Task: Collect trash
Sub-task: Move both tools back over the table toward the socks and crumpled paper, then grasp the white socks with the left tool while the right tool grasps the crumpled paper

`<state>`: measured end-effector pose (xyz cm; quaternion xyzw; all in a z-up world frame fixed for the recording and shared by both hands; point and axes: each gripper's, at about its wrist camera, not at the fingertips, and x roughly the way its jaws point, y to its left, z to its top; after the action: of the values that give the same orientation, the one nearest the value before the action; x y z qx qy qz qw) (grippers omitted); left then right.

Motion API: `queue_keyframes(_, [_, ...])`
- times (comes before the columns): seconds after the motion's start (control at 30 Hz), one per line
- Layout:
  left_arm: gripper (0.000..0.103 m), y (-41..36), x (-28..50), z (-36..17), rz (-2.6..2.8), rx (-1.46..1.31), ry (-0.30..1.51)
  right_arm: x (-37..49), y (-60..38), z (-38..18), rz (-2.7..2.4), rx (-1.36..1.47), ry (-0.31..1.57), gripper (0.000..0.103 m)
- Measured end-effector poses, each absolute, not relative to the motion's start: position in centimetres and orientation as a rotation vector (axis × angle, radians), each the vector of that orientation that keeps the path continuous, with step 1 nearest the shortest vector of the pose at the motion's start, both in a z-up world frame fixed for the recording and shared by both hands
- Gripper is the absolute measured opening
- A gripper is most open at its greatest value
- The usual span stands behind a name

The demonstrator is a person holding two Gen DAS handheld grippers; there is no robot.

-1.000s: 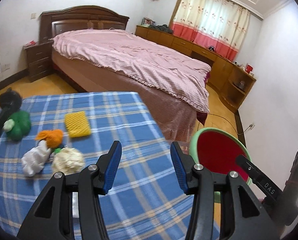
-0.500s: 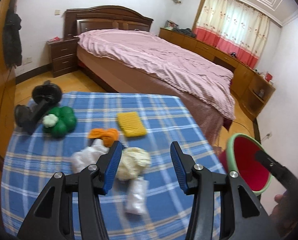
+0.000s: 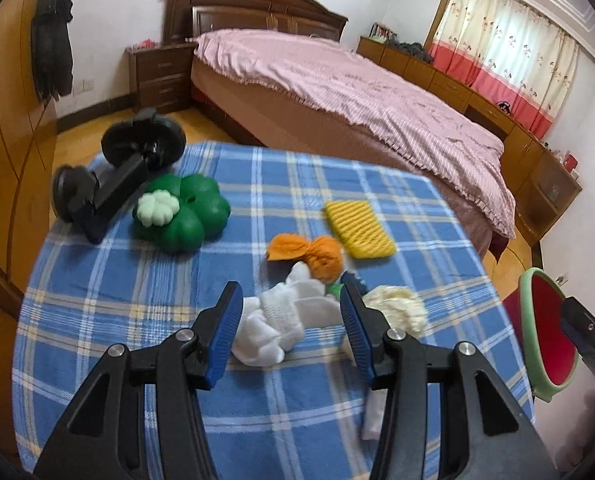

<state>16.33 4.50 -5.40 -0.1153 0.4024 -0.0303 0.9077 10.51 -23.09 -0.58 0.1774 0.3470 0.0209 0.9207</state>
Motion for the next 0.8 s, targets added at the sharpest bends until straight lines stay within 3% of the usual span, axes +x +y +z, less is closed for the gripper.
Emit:
queue_keyframes(0.47, [0.051,5.6,16.8,-10.4,-0.044,-0.325,0.929,12.4,-18.8,-2.1,0.081,0.308,0.780,0.069])
queue_keyframes(0.63, [0.029,5.6,16.9,-10.3,-0.078,-0.332,0.905,13.0,-17.3,-2.8,0.106,0.300,0.806,0.069])
queue_keyframes(0.8, [0.028,6.6,15.8,-9.2,-0.097,-0.371,0.876,13.6,-15.7,-3.4,0.140,0.298,0.833,0.069])
